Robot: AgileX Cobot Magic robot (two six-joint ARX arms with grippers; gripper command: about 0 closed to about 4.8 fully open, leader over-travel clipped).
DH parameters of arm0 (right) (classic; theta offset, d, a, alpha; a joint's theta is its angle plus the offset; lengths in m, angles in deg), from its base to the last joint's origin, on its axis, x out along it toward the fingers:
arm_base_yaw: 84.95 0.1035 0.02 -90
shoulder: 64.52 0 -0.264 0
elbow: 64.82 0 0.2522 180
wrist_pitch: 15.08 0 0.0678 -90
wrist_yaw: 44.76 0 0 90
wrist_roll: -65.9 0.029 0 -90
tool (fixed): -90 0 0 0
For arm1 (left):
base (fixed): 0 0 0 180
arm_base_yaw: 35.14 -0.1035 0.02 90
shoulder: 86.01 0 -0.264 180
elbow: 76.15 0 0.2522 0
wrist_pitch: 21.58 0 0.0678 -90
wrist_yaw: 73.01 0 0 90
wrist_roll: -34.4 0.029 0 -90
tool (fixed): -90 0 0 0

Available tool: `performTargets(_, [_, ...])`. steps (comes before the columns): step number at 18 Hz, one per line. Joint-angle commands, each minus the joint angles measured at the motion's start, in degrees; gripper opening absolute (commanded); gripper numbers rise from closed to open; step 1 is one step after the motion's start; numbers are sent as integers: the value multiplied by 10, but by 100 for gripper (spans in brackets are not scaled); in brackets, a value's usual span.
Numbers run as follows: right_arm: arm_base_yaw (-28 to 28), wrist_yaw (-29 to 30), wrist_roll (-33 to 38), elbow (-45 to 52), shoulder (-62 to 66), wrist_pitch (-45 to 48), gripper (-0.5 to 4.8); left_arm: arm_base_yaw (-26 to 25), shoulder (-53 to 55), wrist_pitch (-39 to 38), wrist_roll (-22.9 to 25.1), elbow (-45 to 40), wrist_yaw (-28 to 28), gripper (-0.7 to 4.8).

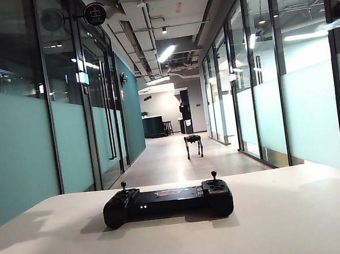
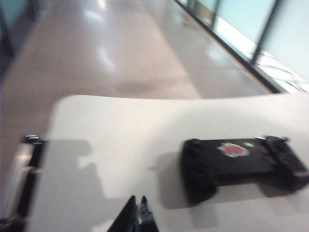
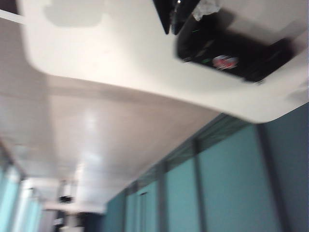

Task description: Push the left joystick on the remote control sitting on the white table backward to make the robot dog back up in a straight line until it returns close to you.

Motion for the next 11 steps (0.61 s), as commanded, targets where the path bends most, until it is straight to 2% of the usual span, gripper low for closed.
performTargets(1, [29, -29, -2, -3, 46, 49, -6, 0, 62, 40, -1, 24, -41, -5])
performTargets(5, [54, -40, -1, -5, 116, 111, -6, 0, 140, 61, -1, 54, -68, -5])
performTargets(11, [59, -37, -1, -5, 249, 231, -6, 0, 231, 76, 1, 99, -106, -5])
